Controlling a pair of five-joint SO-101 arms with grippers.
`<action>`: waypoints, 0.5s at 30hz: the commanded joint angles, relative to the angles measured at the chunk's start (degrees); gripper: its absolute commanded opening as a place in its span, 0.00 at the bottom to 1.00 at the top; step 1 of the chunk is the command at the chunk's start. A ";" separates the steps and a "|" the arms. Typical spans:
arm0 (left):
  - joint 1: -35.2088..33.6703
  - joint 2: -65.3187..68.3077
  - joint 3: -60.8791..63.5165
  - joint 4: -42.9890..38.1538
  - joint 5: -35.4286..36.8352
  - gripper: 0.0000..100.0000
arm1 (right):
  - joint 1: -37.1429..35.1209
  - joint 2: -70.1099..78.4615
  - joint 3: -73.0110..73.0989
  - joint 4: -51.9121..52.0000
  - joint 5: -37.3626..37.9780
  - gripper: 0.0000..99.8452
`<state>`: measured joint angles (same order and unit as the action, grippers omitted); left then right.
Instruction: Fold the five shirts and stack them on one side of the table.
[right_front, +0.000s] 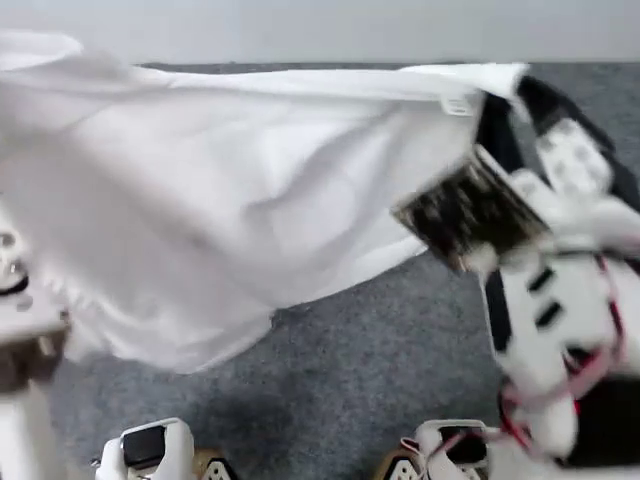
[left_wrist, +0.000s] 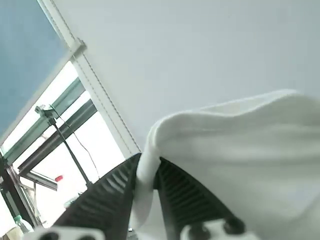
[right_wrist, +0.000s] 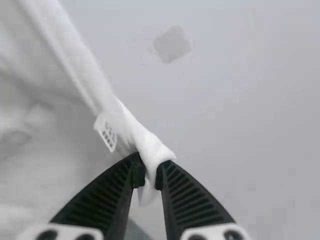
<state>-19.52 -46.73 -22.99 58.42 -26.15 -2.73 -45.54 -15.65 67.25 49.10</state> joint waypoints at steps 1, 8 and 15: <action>-0.26 -0.09 -3.82 -1.49 -0.88 0.01 | 5.32 -3.82 -2.90 0.92 0.44 0.01; -0.26 -0.09 -4.26 -1.41 -0.70 0.01 | 10.15 -10.15 -2.90 11.56 3.78 0.01; 5.80 -0.26 -4.62 9.14 -1.14 0.01 | 12.44 -12.44 -2.46 21.05 4.57 0.01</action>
<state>-16.26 -46.81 -26.15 63.16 -26.59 8.00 -58.37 -17.85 84.75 53.14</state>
